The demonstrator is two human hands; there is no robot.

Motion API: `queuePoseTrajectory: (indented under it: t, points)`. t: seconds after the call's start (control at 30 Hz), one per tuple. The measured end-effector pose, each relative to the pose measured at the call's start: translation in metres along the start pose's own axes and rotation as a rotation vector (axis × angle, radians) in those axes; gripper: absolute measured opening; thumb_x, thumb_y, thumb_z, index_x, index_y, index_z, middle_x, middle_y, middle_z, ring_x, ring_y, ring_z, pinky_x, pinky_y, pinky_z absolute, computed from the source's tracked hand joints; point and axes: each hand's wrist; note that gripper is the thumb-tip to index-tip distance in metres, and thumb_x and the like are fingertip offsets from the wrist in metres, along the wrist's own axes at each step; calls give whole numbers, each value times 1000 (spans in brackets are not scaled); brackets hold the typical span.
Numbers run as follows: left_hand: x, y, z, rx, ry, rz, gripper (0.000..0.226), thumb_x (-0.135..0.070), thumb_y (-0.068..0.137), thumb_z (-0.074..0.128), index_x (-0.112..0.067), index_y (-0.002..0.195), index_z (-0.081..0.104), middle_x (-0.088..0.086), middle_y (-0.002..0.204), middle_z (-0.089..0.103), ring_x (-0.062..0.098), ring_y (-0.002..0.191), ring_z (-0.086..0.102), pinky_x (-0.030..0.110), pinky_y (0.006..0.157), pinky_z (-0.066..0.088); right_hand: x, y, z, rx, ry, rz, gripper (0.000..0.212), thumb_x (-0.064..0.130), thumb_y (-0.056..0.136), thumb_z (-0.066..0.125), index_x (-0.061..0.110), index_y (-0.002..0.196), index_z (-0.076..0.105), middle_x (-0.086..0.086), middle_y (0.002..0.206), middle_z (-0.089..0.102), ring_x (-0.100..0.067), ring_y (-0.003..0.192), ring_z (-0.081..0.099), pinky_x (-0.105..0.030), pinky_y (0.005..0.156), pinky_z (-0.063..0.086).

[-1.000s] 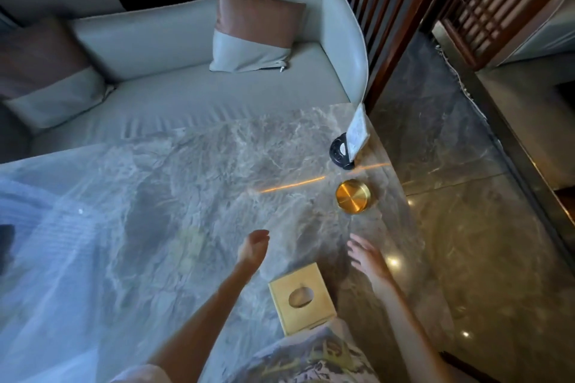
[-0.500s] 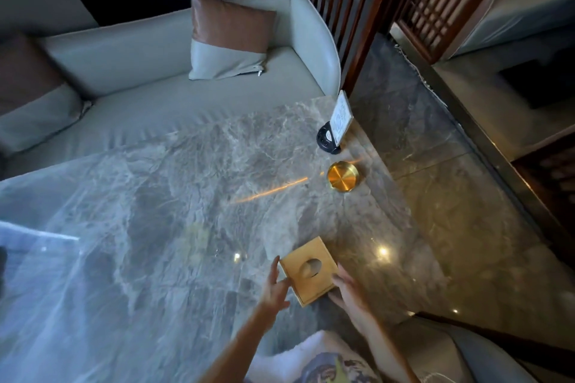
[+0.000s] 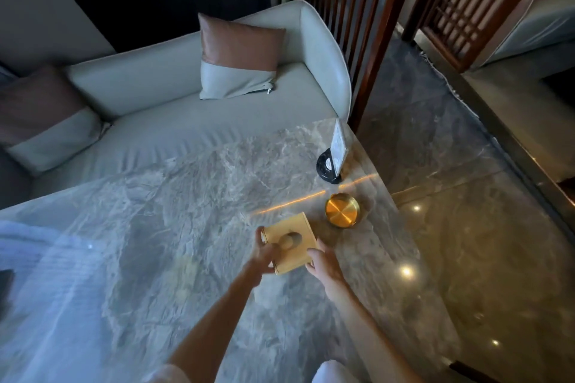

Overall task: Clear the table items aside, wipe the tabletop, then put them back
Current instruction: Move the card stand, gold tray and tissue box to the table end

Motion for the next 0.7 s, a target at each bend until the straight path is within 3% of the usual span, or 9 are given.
queuePoseTrajectory:
  t: [0.1,0.2,0.3,0.37,0.43,0.5,0.6,0.7]
  points:
    - [-41,30,11,-23,32,26,51,-14,81,51,-43,117,31,11,107,52,25,92,55,37,63,53,48,24,3,33,-15,-26,36,4,91,45,25,119,52,-7,107,50,-22,101,49,-38,100,46]
    - [-76,57,18,-37,37,18,62,-18,77,55,-39,129,29,12,112,51,28,96,54,37,60,52,84,46,6,28,-66,-33,29,5,91,45,16,117,53,-9,106,48,-24,97,49,-39,102,47]
    - [-96,72,19,-37,51,-6,51,-22,79,56,-34,123,34,13,112,50,29,95,54,41,64,53,100,66,7,63,-98,30,36,5,92,45,10,128,49,-10,116,47,-24,103,48,-38,105,46]
    - [-98,78,17,-14,60,-23,59,-29,74,60,-31,127,33,13,111,52,31,93,57,43,64,54,102,78,6,96,-133,52,44,1,93,46,2,136,43,-7,114,43,-21,103,44,-38,108,43]
    - [-95,83,13,0,43,-21,69,-31,68,61,-32,130,33,11,111,54,34,95,60,44,67,56,104,84,4,106,-114,68,50,0,92,46,5,142,39,-11,119,46,-24,105,46,-36,105,45]
    - [-91,86,8,30,3,-11,64,-25,78,61,-35,133,32,9,115,54,37,103,60,45,74,56,106,80,2,107,-52,83,55,1,94,45,14,146,35,-13,127,46,-26,110,48,-36,103,47]
    - [-81,77,-1,42,-42,44,55,-18,88,58,-34,135,34,10,119,54,30,108,57,45,85,50,103,68,-3,112,-120,14,60,7,95,46,22,150,28,-13,134,45,-28,119,49,-41,103,48]
    - [-67,41,-14,36,46,187,54,-29,84,54,-21,135,38,10,109,52,21,92,52,36,79,46,91,49,-6,1,-323,-180,53,14,94,49,18,145,37,-7,144,45,-25,125,48,-43,104,46]
Point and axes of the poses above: each hand's wrist, its own y-axis towards the middle knuckle, its own z-axis out of the palm, x = y × z
